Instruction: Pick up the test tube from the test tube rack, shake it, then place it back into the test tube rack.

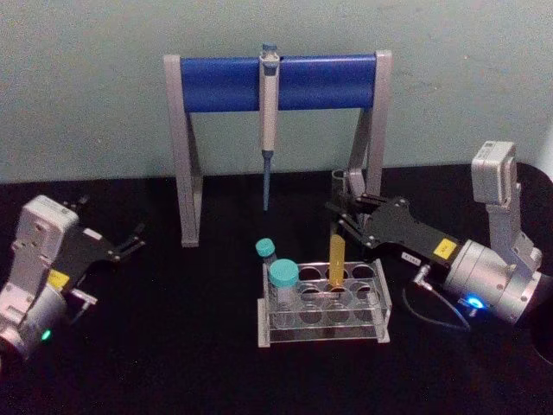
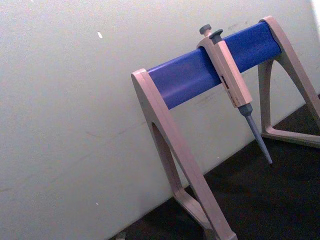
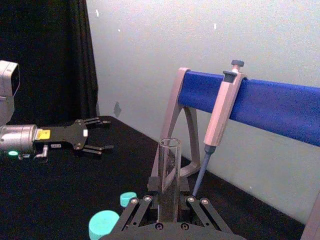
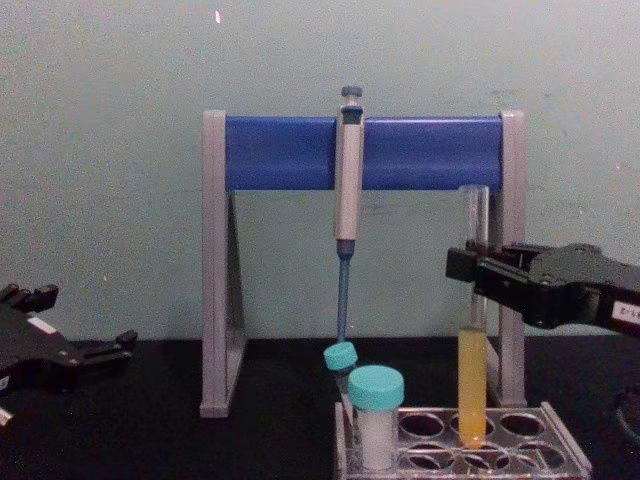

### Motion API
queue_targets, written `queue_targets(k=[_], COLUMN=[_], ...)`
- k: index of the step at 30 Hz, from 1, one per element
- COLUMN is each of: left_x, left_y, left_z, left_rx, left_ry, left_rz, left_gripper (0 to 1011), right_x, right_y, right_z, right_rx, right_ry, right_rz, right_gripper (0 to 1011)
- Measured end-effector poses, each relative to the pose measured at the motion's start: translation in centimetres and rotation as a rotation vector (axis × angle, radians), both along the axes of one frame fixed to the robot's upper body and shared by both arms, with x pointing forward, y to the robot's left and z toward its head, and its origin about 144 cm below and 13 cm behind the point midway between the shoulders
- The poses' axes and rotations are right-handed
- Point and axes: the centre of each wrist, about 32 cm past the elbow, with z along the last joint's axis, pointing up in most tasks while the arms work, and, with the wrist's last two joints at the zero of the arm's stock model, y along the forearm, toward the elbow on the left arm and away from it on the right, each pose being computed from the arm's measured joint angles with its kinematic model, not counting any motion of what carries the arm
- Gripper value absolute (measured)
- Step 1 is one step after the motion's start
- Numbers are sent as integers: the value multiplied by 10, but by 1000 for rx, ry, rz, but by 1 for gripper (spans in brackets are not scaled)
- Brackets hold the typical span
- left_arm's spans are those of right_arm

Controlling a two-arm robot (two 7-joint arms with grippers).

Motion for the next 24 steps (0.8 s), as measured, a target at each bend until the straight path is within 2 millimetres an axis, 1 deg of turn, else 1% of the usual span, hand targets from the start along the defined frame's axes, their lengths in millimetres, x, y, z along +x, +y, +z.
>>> queue_targets(k=[24], left_x=[0], left_y=[0], left_z=[0], left_rx=[0], left_ry=[0], left_rz=[0], left_gripper=[1001], right_x=[4], right_y=[2], right_z=[-8], right_rx=[-29], right_ry=[39], right_rz=[-2], right_gripper=[232])
